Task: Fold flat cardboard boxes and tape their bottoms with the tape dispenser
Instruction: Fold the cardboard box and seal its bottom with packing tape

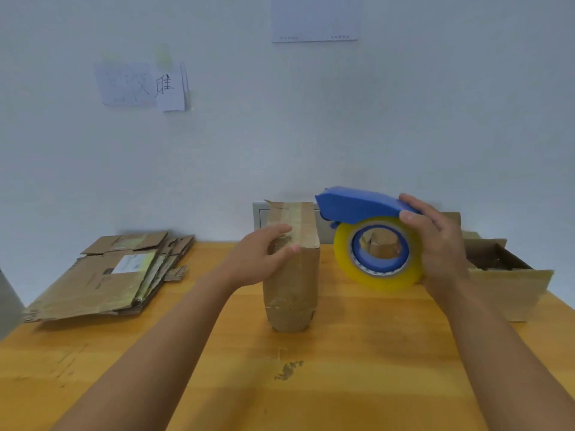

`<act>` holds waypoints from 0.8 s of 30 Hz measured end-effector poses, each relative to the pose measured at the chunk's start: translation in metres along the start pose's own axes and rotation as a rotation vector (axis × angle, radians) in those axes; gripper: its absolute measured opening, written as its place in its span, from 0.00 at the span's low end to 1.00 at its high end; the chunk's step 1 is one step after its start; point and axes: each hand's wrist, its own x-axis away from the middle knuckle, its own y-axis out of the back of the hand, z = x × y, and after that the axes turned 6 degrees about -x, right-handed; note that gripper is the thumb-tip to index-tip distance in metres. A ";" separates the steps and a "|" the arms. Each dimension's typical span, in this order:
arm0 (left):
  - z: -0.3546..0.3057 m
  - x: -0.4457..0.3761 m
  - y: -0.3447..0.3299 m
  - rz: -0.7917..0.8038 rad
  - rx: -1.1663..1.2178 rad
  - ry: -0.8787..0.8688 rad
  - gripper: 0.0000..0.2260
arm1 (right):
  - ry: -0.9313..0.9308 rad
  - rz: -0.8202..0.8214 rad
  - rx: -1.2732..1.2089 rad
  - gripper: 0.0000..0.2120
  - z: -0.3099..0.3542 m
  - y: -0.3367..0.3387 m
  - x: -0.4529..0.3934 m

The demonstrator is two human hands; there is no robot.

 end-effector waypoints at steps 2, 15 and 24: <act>-0.004 0.003 -0.001 -0.087 0.115 0.037 0.21 | -0.011 0.044 -0.035 0.25 0.002 -0.008 0.000; -0.047 0.028 0.015 0.057 1.259 0.307 0.13 | -0.013 0.245 -0.129 0.20 -0.010 -0.029 0.009; -0.043 0.028 0.031 0.156 1.528 0.396 0.19 | 0.014 0.266 -0.098 0.30 0.002 -0.031 0.004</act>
